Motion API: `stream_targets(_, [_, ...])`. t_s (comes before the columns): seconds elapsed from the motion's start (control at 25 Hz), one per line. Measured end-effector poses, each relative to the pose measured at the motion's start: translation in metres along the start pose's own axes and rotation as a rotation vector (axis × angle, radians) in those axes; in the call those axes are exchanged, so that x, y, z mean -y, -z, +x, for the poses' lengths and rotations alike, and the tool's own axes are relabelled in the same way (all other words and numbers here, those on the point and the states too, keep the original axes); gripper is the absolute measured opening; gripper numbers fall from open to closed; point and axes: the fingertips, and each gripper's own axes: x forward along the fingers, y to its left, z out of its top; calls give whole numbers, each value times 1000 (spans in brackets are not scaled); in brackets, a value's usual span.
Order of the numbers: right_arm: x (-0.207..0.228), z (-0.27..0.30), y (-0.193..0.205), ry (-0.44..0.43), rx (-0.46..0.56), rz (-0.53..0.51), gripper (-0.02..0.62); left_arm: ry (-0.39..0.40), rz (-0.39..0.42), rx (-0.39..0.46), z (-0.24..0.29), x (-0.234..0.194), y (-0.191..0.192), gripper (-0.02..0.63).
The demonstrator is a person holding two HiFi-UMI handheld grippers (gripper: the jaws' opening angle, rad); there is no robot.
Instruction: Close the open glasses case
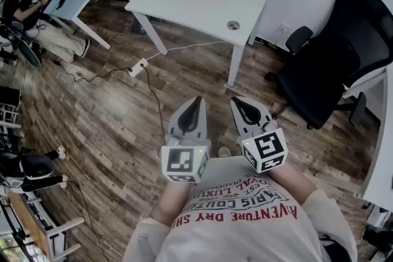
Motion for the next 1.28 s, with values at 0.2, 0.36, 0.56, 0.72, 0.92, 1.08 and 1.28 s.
stream_targets(0.2, [0,-2,1,4,0,-3,12,3,-4,-1,0,2,3,8])
stream_targets(0.36, [2,-3,3,5,-5,-2,12,3,-9,-7,1,4,6,8])
stream_targets(0.56, [4,2,4,9,-10,12,12,-7,-17,-16,2,-2,10,8])
stream_targets(0.72, [4,11,3,24,-6,33,12,-18,-17,-17,2,-13,9,8])
stream_targets(0.92, [-2,35,7,17,-37,51,12,-17,-31,-36,10,-36,12,8])
stream_targets(1.08, [-11,60,6,17,-47,59,12,-6,-36,-39,16,-62,12,8])
stream_targets(1.28, [-27,103,-9,47,-50,75,12,33,-34,-47,27,-109,4,8])
